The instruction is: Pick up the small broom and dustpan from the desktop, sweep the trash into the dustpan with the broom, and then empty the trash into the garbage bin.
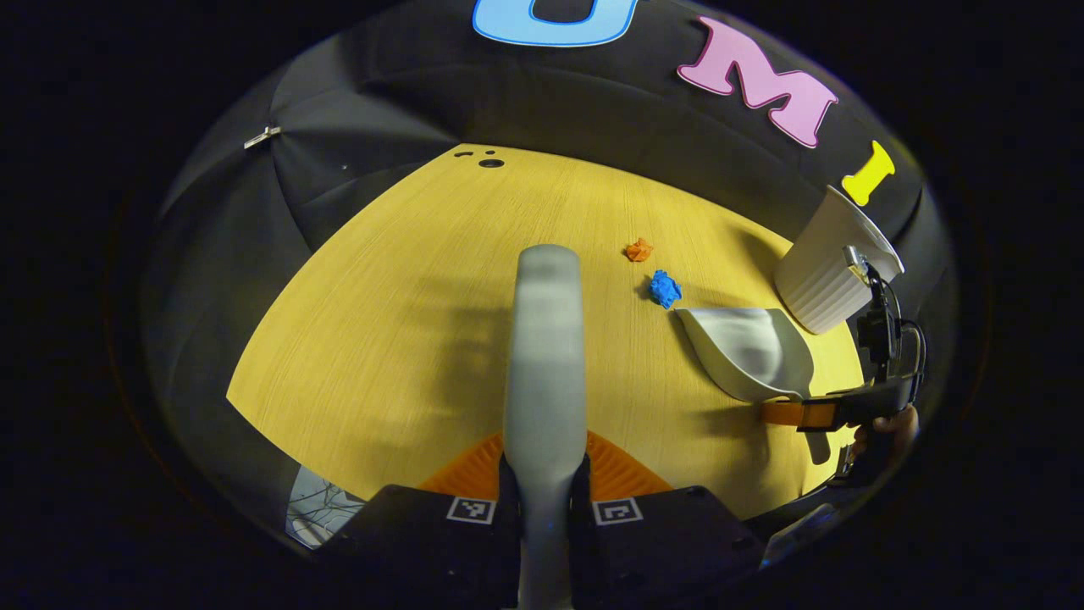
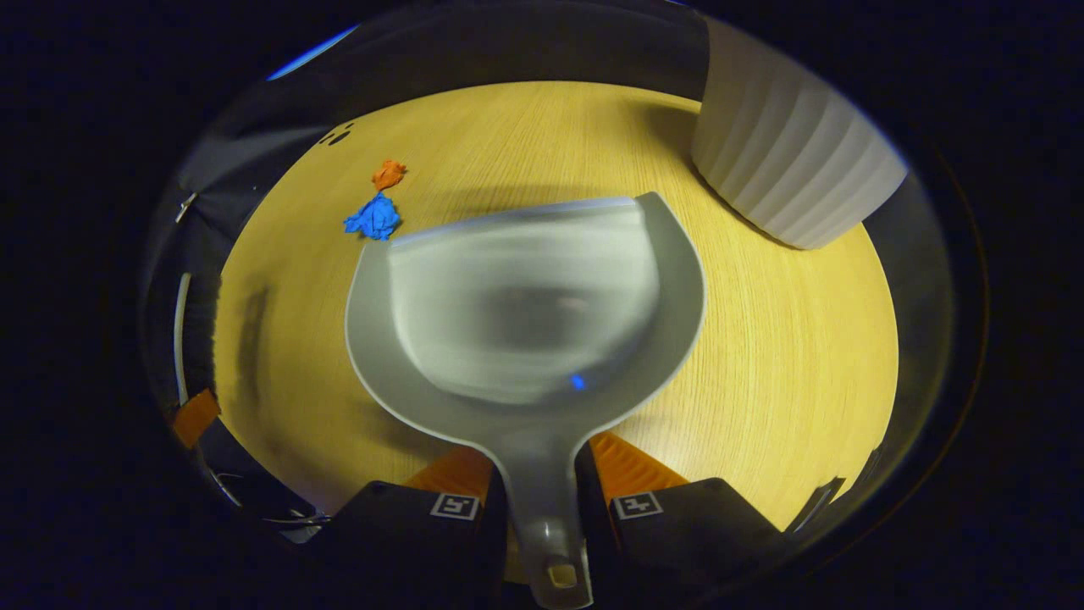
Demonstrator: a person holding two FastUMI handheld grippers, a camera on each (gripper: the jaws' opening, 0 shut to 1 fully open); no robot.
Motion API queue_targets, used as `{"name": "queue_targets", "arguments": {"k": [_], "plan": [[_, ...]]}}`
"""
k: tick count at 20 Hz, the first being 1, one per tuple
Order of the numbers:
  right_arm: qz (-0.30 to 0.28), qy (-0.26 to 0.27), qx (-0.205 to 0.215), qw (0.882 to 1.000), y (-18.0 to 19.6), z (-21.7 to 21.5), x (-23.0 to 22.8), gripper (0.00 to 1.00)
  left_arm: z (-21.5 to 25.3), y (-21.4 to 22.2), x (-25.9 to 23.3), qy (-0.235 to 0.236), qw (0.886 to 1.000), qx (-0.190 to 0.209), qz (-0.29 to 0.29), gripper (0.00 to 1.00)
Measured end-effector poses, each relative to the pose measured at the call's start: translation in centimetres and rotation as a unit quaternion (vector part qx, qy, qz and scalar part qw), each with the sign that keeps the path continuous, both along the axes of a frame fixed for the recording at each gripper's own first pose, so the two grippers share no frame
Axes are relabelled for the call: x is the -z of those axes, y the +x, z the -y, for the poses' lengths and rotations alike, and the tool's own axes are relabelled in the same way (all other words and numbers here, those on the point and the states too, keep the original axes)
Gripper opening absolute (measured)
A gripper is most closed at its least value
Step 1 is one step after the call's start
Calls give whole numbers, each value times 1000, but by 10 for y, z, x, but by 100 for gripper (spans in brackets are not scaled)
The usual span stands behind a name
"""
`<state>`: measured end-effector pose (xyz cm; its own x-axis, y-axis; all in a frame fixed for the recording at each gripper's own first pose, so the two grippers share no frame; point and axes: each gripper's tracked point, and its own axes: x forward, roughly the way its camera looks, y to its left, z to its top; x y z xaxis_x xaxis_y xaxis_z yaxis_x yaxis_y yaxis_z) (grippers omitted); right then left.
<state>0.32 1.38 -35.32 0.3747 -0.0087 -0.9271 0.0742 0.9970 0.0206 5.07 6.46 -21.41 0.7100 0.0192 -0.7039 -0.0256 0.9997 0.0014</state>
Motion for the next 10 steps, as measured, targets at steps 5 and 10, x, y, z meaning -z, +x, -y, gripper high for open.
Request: {"name": "queue_targets", "arguments": {"k": [5, 10], "plan": [[11, -3, -53, 999, -1, -2, -1, 37, 9, 11, 6, 3, 1000, 0, -5, 29], [12, -1, -90, 996, -1, 2, -3, 36, 17, 53, -1, 44, 998, 47, -16, 28]]}}
